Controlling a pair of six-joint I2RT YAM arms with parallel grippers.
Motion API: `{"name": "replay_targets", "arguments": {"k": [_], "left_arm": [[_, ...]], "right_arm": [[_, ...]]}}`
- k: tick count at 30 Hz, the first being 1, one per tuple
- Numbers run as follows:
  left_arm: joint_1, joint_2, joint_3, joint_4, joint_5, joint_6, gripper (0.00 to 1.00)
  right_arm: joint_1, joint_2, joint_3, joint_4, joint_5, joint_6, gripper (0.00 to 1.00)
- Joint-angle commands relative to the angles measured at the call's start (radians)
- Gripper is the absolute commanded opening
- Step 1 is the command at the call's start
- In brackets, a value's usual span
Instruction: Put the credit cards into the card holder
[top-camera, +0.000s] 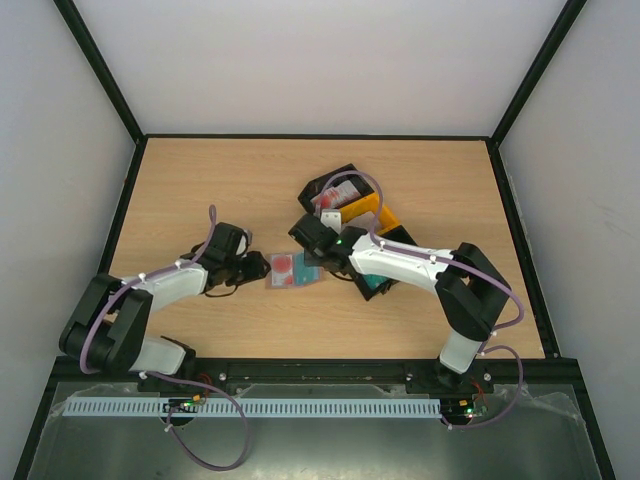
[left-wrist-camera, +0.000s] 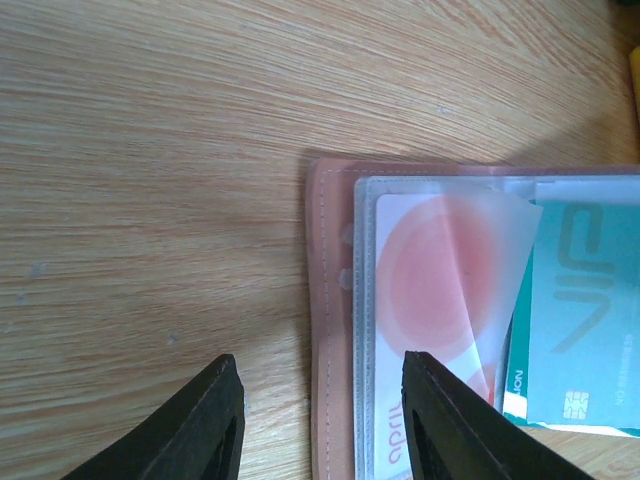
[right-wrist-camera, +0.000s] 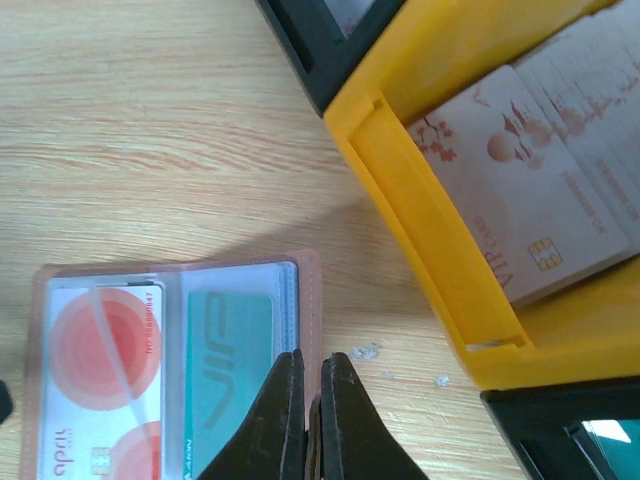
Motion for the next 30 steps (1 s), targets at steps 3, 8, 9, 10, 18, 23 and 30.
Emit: {"name": "replay_targets", "arguments": {"k": [3, 8, 9, 10, 18, 23, 30], "left_arm": [[0.005, 0.049, -0.02, 0.048, 0.037, -0.016, 0.46], [0.004, 0.086, -0.045, 0.081, -0.012, -0.042, 0.44], [0.004, 0.092, -0.05, 0.087, -0.006, -0.045, 0.44], [0.005, 0.098, -0.056, 0.096, 0.005, -0.046, 0.43], [-0.002, 0.109, -0.068, 0.14, 0.04, -0.061, 0.37], [-0.003, 0.115, -0.079, 0.159, 0.05, -0.073, 0.36], [-0.001, -0.102, -0.137, 0.111, -0.145, -0.157, 0.3]], "right_arm": [[0.005, 0.003, 0.075, -0.024, -0.019, -0.052, 0.02], [0.005, 0.005, 0.108, 0.034, -0.109, -0.061, 0.02], [0.004, 0.002, 0.109, 0.052, -0.133, -0.057, 0.02], [0.005, 0.001, 0.105, 0.074, -0.156, -0.052, 0.02], [0.005, 0.003, 0.031, 0.348, -0.351, 0.017, 0.02], [0.005, 0.041, 0.006, 0.491, -0.415, 0.05, 0.02], [0.004, 0.112, -0.046, 0.659, -0.505, 0.113, 0.02]]}}
